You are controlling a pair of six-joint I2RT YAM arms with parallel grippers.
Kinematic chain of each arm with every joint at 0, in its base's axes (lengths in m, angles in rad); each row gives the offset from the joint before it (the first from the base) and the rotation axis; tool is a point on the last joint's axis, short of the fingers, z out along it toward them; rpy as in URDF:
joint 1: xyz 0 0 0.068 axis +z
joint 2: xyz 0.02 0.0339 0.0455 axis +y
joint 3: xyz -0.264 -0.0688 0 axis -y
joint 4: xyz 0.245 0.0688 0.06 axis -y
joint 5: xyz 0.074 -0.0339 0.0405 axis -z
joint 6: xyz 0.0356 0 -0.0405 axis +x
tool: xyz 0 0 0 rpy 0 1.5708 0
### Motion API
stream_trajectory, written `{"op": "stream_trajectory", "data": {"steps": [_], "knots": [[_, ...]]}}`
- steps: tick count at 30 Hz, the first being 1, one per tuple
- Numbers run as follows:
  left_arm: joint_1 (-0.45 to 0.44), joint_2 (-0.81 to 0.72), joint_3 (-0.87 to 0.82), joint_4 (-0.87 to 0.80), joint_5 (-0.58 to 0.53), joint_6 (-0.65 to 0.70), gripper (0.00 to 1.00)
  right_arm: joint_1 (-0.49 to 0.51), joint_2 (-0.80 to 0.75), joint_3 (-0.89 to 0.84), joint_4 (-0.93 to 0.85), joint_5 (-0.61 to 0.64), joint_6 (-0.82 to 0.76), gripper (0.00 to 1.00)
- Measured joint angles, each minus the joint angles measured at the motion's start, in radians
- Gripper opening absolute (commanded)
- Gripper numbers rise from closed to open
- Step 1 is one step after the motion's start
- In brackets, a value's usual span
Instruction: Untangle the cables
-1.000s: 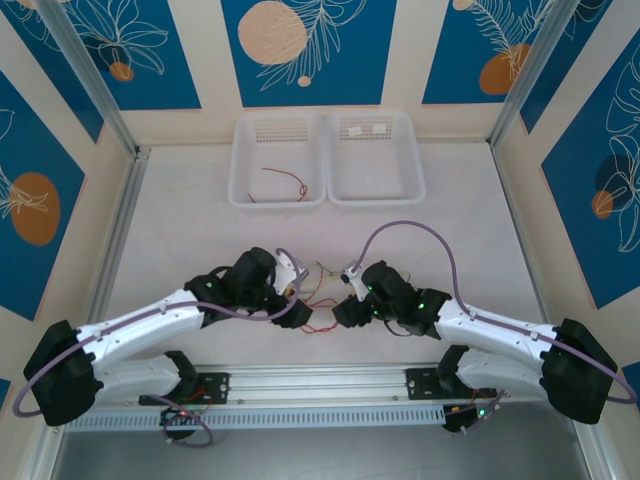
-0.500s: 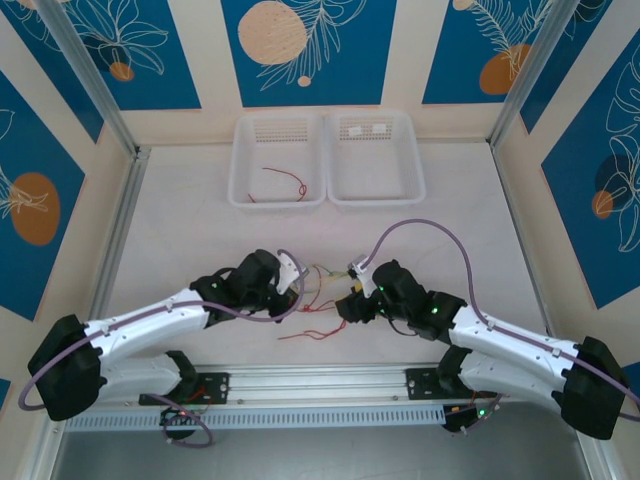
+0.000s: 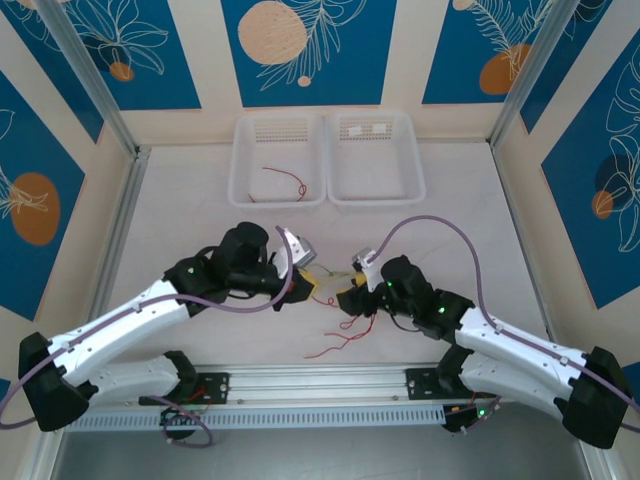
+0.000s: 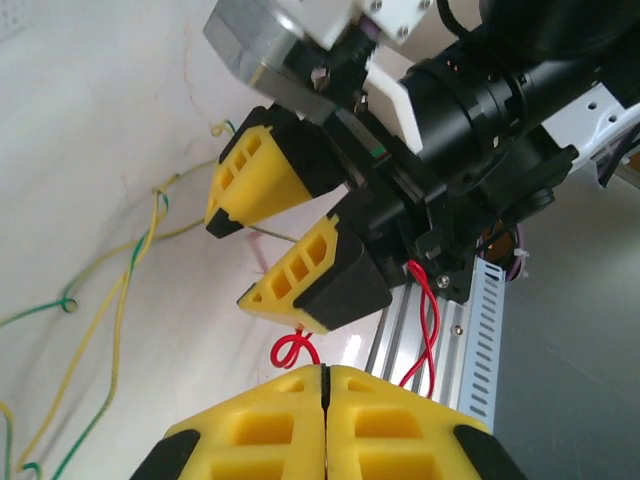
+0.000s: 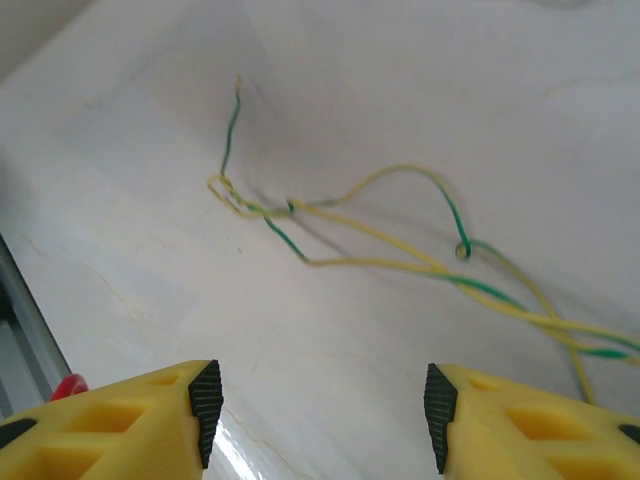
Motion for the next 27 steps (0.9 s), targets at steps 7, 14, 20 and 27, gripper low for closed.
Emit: {"op": "stream_trajectory", "data": {"steps": [7, 14, 20, 27], "knots": [[0.048, -0.035, 0.007, -0.021, -0.072, 0.037, 0.00, -0.104, -0.107, 0.086, -0.040, -0.041, 0.040, 0.59], [0.108, -0.038, 0.092, -0.024, -0.077, 0.053, 0.00, -0.312, -0.151, 0.234, -0.089, -0.188, 0.169, 0.61], [0.149, -0.034, 0.180, -0.007, -0.024, 0.053, 0.00, -0.431, -0.115, 0.224, -0.081, -0.333, 0.256, 0.61], [0.312, -0.050, 0.225, 0.072, 0.140, 0.025, 0.00, -0.454, -0.220, 0.071, 0.047, -0.408, 0.160, 0.61]]}}
